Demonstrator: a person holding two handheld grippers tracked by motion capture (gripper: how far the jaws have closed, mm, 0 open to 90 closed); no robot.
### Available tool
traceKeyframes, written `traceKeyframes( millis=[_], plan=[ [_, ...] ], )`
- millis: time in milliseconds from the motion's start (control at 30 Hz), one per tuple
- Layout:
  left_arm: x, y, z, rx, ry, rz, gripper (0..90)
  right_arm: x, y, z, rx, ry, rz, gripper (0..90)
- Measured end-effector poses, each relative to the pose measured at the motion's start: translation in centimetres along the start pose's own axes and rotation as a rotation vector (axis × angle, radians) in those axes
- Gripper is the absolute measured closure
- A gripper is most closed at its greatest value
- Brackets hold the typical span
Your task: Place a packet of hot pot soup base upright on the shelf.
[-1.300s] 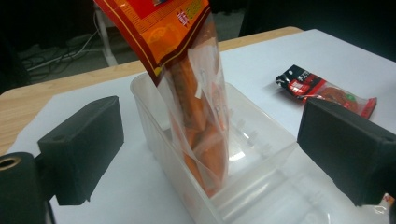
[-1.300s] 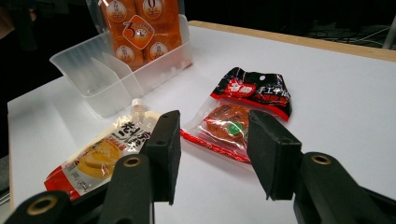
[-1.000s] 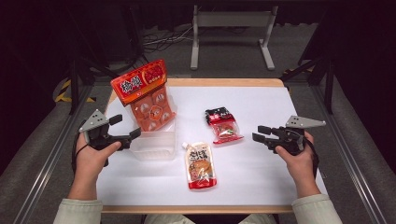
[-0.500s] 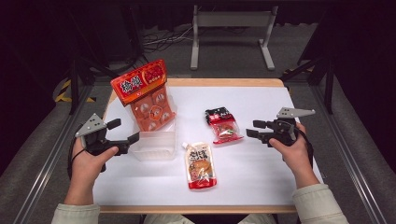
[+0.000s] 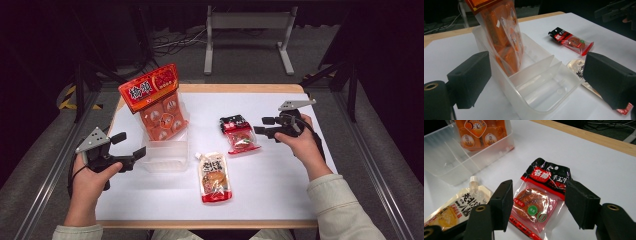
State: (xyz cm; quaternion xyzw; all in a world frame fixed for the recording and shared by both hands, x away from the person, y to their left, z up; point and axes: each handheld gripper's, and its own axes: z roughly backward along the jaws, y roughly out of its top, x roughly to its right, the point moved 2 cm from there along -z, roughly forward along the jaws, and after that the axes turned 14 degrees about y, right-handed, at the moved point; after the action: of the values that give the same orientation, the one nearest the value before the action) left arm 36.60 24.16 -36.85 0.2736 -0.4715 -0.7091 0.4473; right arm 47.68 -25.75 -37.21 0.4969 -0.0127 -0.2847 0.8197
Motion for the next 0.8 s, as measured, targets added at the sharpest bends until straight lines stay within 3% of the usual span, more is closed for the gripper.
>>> traceKeyframes(
  millis=[267, 367, 467, 567, 667, 800],
  plan=[
    [0.2, -0.6, 0.3, -0.017, 0.010, -0.009, 9.2, 1.3, 1.4, -1.7, -0.020, -0.010, -0.003, 39.5],
    [0.2, -0.8, 0.3, -0.022, 0.011, -0.012, 9.2, 1.8, 1.8, -2.2, 0.004, -0.054, 0.018, 43.7],
    [0.1, -0.8, 0.5, -0.028, 0.012, -0.011, 9.2, 2.0, 2.1, -2.5, 0.005, -0.054, 0.013, 44.7],
    [0.1, -0.9, 0.6, -0.024, 0.016, -0.010, 9.2, 2.6, 2.3, -3.1, 0.006, -0.027, -0.031, 45.0],
    [0.0, -0.9, 0.6, -0.028, 0.016, -0.007, 9.2, 3.2, 2.5, -3.6, -0.011, -0.036, -0.027, 41.6],
    [-0.1, -0.9, 0.4, -0.025, 0.018, -0.006, 9.2, 4.1, 2.9, -4.3, -0.030, -0.015, -0.062, 37.5]
  ],
)
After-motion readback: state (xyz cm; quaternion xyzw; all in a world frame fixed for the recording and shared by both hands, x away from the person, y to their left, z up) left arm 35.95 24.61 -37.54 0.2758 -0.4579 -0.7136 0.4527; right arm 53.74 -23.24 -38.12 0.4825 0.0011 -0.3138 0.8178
